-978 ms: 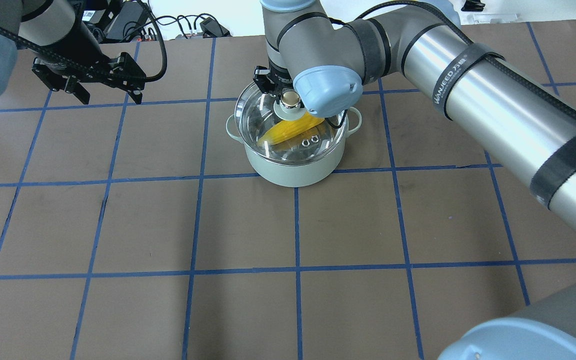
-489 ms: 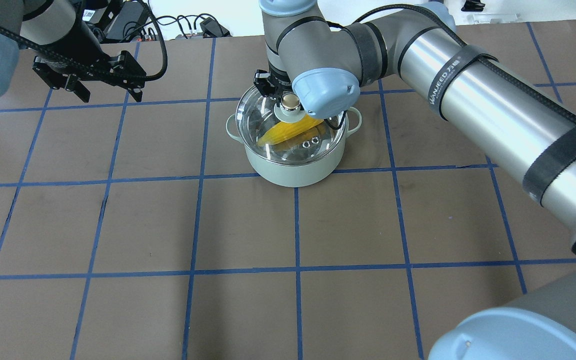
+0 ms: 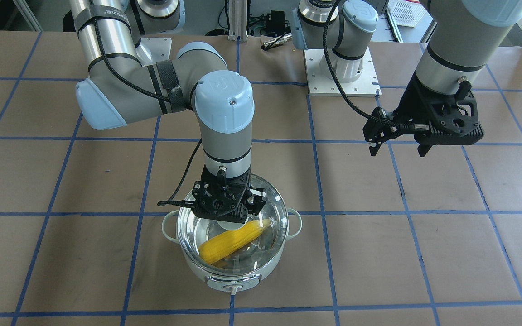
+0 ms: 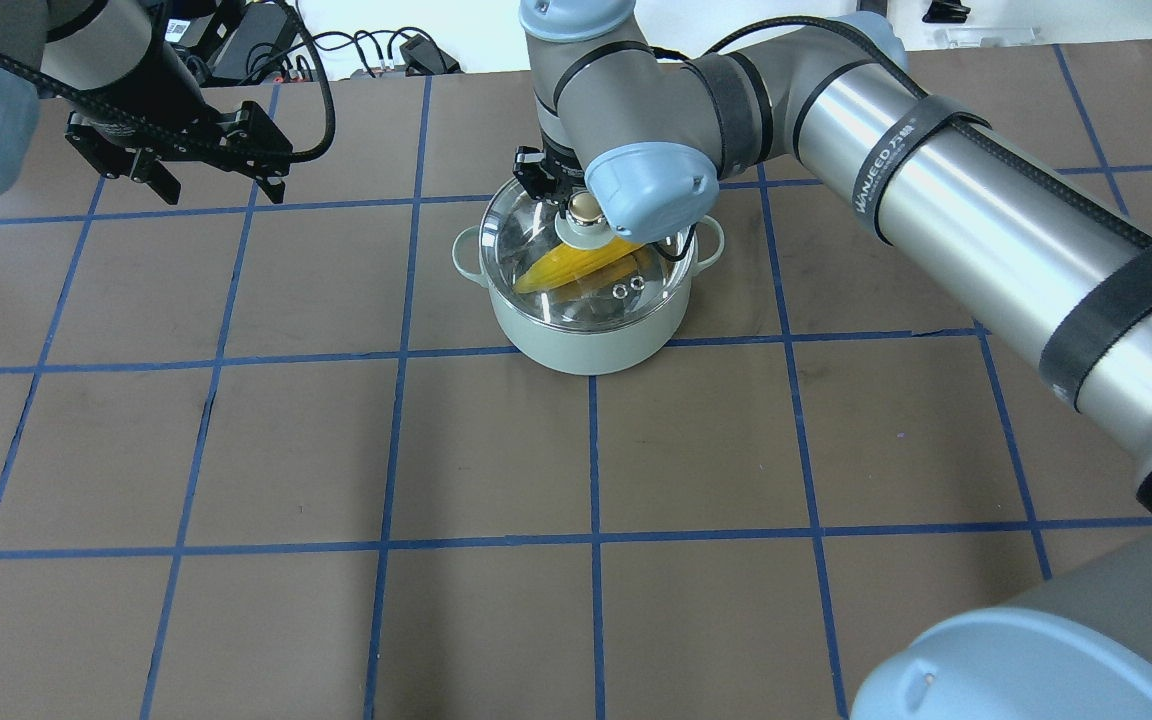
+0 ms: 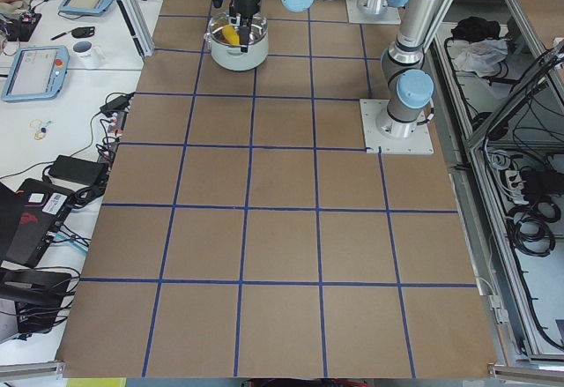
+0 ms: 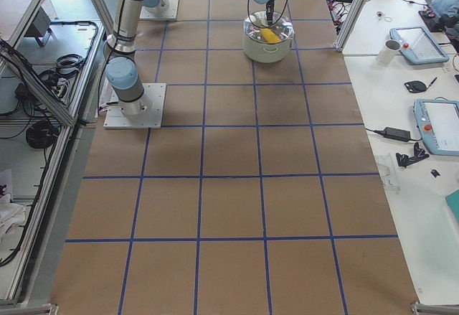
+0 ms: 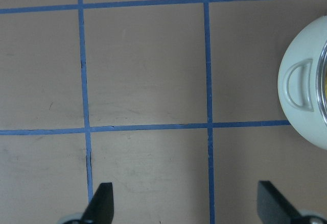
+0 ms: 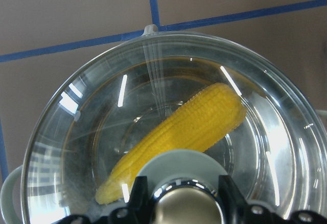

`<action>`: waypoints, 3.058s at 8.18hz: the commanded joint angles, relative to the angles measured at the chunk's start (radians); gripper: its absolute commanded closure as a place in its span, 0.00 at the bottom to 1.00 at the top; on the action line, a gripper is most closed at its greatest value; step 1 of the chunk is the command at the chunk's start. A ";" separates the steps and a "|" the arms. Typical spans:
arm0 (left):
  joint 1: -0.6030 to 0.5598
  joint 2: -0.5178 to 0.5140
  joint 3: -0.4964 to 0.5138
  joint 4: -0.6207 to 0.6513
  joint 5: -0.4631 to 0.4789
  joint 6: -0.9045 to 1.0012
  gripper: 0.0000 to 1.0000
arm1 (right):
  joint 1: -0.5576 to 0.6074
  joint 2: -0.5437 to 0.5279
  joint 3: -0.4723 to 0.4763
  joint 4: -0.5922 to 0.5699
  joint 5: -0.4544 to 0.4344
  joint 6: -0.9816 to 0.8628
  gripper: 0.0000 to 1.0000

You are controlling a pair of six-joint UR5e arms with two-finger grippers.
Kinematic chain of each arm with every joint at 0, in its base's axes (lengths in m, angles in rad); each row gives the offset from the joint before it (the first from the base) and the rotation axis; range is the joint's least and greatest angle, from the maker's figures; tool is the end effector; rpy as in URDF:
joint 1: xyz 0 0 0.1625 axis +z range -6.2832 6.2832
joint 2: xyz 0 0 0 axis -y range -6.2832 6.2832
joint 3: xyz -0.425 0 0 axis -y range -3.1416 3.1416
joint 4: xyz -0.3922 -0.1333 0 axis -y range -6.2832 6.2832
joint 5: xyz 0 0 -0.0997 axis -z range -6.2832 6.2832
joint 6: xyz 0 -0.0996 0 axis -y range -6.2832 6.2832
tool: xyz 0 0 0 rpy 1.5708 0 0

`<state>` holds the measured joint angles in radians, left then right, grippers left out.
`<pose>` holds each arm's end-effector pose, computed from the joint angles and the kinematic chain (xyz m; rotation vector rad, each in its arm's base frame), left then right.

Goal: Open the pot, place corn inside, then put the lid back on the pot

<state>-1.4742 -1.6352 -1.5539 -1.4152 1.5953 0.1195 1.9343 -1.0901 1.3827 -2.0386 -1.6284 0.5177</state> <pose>-0.0792 -0.5391 0.4798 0.0335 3.1012 -0.1627 0.3637 -0.5973 0.3457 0.2471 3.0960 -0.2849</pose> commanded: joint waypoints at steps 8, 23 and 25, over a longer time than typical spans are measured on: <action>-0.002 0.002 0.000 0.001 -0.002 0.003 0.00 | 0.000 0.001 0.027 -0.057 -0.002 -0.004 0.68; 0.000 0.000 -0.002 0.001 0.003 0.006 0.00 | -0.047 -0.382 0.064 0.354 0.015 -0.201 0.00; -0.002 0.000 -0.002 0.001 0.002 0.005 0.00 | -0.136 -0.413 0.064 0.393 0.016 -0.319 0.00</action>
<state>-1.4747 -1.6352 -1.5555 -1.4143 1.5974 0.1257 1.8716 -1.4635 1.4465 -1.7028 -1.6135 0.3112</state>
